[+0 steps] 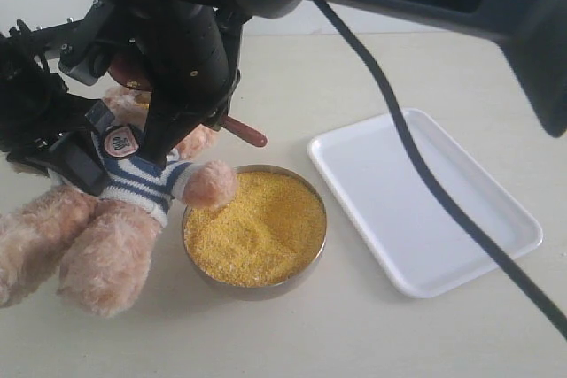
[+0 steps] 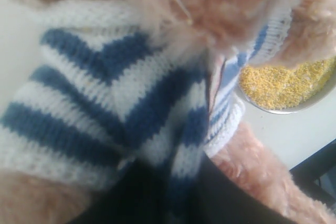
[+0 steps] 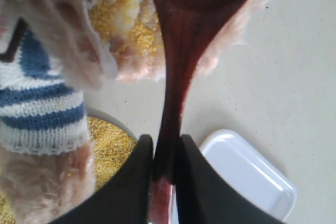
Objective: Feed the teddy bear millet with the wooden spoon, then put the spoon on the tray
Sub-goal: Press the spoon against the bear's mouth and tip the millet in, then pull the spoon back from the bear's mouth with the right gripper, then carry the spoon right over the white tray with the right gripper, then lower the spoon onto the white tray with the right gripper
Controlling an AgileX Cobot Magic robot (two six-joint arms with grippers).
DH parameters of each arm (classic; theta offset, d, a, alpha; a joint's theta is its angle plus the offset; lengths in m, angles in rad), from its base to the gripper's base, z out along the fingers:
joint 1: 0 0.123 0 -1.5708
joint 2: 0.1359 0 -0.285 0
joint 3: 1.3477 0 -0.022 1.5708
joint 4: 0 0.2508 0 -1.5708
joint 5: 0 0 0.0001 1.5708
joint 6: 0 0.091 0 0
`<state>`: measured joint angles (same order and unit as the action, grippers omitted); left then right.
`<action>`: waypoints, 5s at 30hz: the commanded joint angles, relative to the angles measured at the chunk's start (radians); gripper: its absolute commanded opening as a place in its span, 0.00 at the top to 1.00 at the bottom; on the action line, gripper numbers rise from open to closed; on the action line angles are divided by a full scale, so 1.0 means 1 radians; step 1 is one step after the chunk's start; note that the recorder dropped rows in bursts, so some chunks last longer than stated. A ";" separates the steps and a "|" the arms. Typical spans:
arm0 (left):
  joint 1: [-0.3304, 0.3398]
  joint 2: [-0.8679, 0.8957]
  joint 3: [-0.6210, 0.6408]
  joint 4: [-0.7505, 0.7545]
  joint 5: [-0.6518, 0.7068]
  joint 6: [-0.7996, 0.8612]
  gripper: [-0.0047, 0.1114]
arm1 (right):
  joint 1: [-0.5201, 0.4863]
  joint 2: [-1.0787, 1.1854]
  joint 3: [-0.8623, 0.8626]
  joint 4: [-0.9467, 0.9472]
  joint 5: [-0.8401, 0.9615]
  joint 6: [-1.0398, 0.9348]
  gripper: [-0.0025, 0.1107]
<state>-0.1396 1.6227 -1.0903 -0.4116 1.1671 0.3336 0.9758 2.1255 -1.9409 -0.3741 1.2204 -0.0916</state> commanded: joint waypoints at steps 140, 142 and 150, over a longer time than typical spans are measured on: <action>0.217 0.099 0.004 0.086 -0.182 -0.070 0.93 | -0.587 -0.136 0.583 0.440 -0.056 -0.043 0.98; 0.222 0.111 0.004 0.086 -0.185 -0.070 0.93 | -0.587 -0.136 0.583 0.440 -0.073 -0.043 0.98; 0.226 0.159 0.004 0.090 -0.179 -0.071 0.93 | -0.587 -0.108 0.583 0.440 -0.069 -0.045 0.98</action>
<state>0.0815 1.7698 -1.0866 -0.3140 0.9840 0.2733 0.3965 2.0064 -1.3587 0.0738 1.1543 -0.1301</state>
